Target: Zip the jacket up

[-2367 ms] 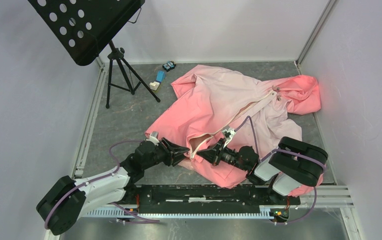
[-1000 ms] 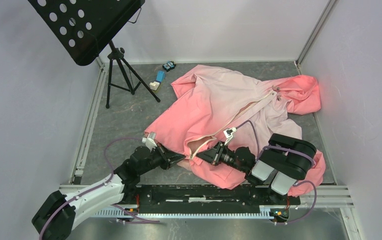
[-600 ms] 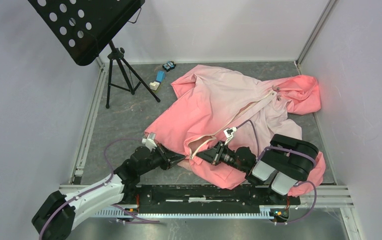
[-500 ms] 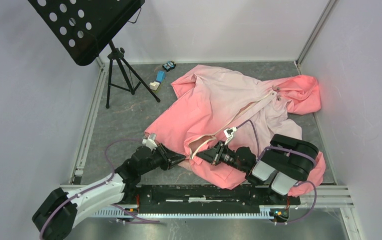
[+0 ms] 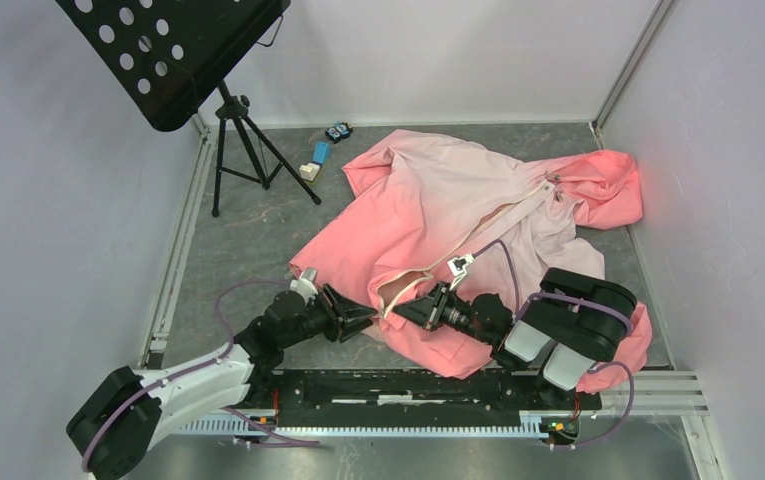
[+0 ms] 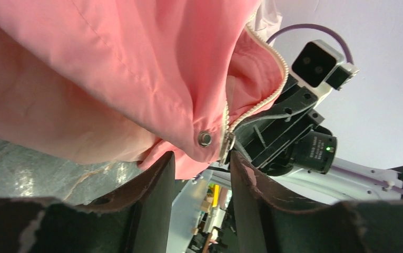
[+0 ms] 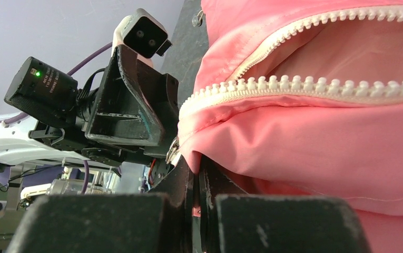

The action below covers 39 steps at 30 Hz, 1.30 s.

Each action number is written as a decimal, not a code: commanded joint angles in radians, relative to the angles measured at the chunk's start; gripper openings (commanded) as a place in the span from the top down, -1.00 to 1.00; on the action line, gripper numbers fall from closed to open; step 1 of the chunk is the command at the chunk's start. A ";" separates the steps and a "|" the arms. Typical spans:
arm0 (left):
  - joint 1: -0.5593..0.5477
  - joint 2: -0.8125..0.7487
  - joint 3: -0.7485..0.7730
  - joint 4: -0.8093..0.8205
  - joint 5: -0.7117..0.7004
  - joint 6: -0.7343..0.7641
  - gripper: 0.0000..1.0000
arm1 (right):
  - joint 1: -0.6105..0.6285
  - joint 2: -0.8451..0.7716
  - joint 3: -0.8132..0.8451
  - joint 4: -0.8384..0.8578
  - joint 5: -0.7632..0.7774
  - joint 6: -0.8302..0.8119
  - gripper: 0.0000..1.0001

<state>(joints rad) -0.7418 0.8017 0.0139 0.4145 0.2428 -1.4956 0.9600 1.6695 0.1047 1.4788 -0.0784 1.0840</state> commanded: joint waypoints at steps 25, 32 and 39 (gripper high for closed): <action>-0.007 0.092 0.074 0.030 -0.057 -0.164 0.30 | -0.005 0.012 0.000 0.208 0.009 -0.005 0.99; -0.016 0.110 0.080 0.030 -0.064 -0.161 0.43 | -0.005 0.009 -0.009 0.216 0.017 -0.003 0.99; -0.028 0.123 0.084 0.030 -0.070 -0.165 0.37 | -0.004 0.009 -0.006 0.223 0.019 -0.001 0.99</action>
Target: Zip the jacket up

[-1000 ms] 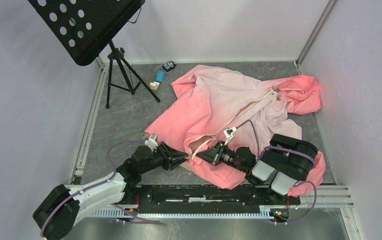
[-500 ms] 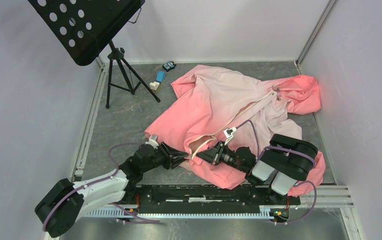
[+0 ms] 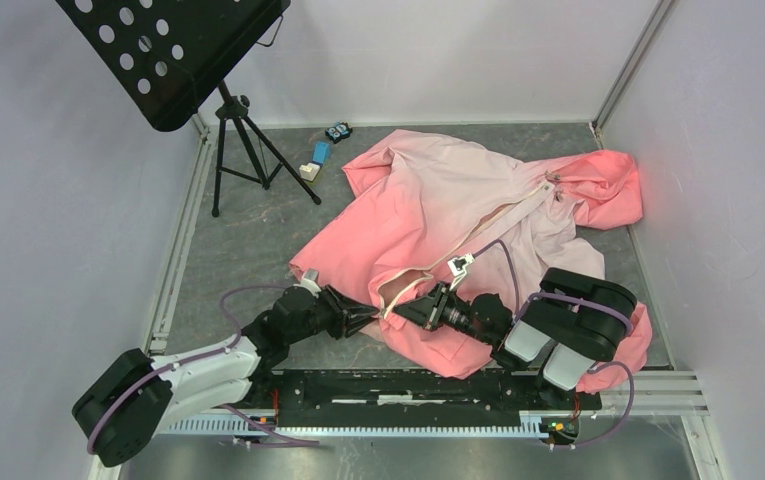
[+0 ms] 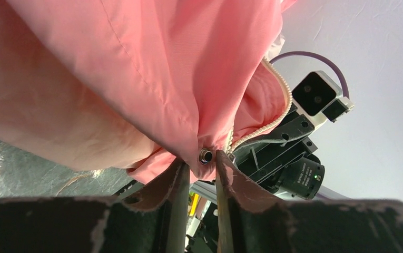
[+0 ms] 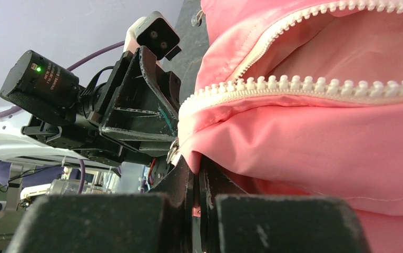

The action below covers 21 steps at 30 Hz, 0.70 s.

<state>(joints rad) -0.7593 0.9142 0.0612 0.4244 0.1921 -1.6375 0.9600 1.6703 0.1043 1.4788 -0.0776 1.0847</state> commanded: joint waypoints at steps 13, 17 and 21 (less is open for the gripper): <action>-0.017 -0.002 0.025 0.028 -0.052 0.020 0.95 | -0.004 0.002 -0.011 0.211 0.025 -0.009 0.99; -0.027 -0.035 0.004 0.019 -0.063 0.082 0.96 | -0.003 0.018 -0.011 0.208 0.041 -0.006 0.85; -0.029 -0.092 -0.048 0.048 -0.093 0.102 0.95 | 0.003 -0.005 -0.014 0.156 0.066 -0.021 0.70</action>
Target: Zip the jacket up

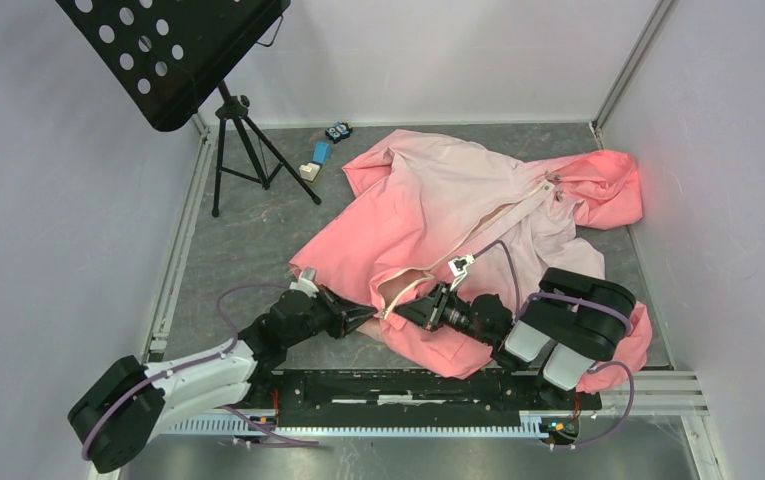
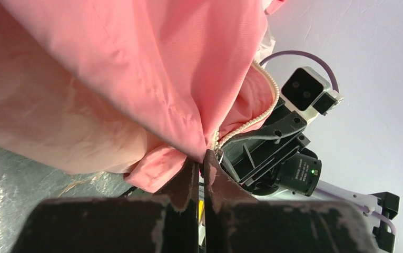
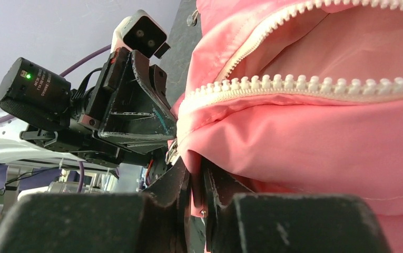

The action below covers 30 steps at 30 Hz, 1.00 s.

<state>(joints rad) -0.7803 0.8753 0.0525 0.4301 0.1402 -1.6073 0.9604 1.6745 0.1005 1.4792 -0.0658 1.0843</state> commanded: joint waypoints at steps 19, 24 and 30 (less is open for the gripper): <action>-0.010 -0.151 -0.064 -0.031 -0.025 0.123 0.95 | 0.024 -0.682 0.060 -1.074 -0.026 -0.671 -0.69; -0.011 -0.154 -0.062 -0.031 -0.025 0.129 0.95 | 0.076 -0.800 0.156 -1.258 -0.028 -0.954 -0.63; -0.011 -0.166 -0.070 -0.032 -0.011 0.124 0.95 | 0.187 -0.822 0.211 -1.145 0.029 -1.199 -0.59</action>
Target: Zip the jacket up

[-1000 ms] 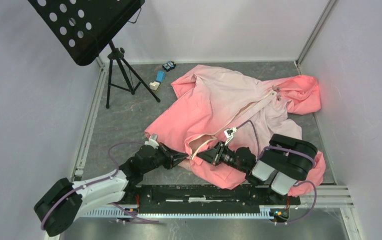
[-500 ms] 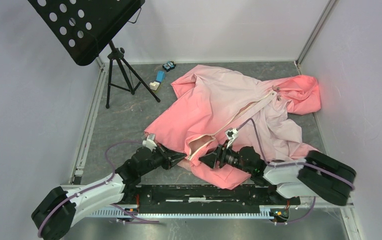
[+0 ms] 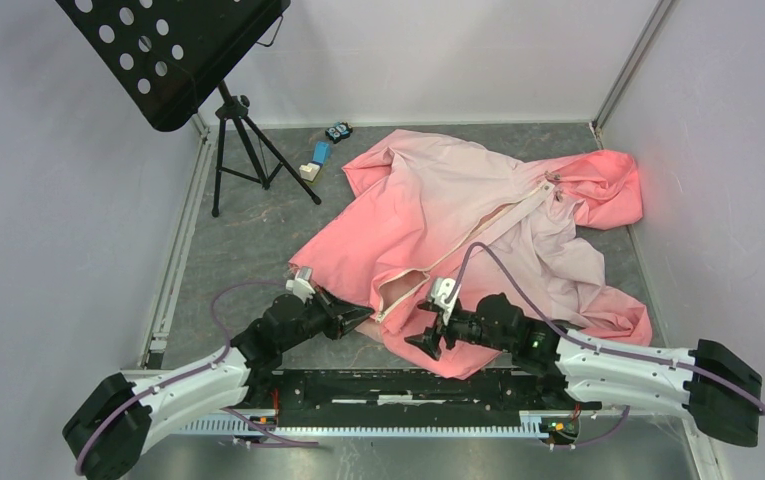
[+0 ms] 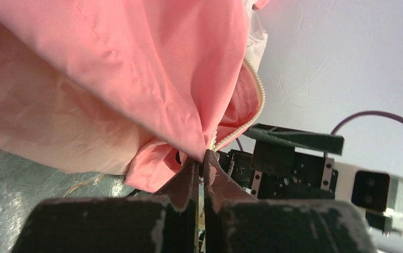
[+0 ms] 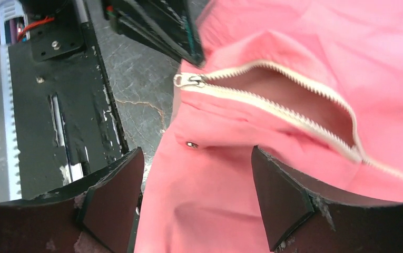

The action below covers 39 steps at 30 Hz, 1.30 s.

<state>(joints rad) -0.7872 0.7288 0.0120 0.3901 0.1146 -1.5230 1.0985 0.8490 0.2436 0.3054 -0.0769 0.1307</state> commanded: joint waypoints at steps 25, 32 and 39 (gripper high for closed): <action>-0.003 -0.159 -0.074 -0.048 0.001 -0.009 0.95 | 0.248 0.547 -0.050 1.058 0.105 -0.768 -0.06; -0.004 -0.153 -0.074 -0.051 0.000 -0.009 0.96 | 0.268 0.608 -0.028 1.088 0.167 -0.789 -0.10; -0.004 -0.155 -0.070 -0.051 0.004 -0.009 0.96 | 0.273 0.656 0.004 1.086 0.206 -0.799 -0.10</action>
<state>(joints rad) -0.7876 0.5797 0.0120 0.3294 0.1143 -1.5238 1.3647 1.4803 0.2070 1.3247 0.0906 -0.6529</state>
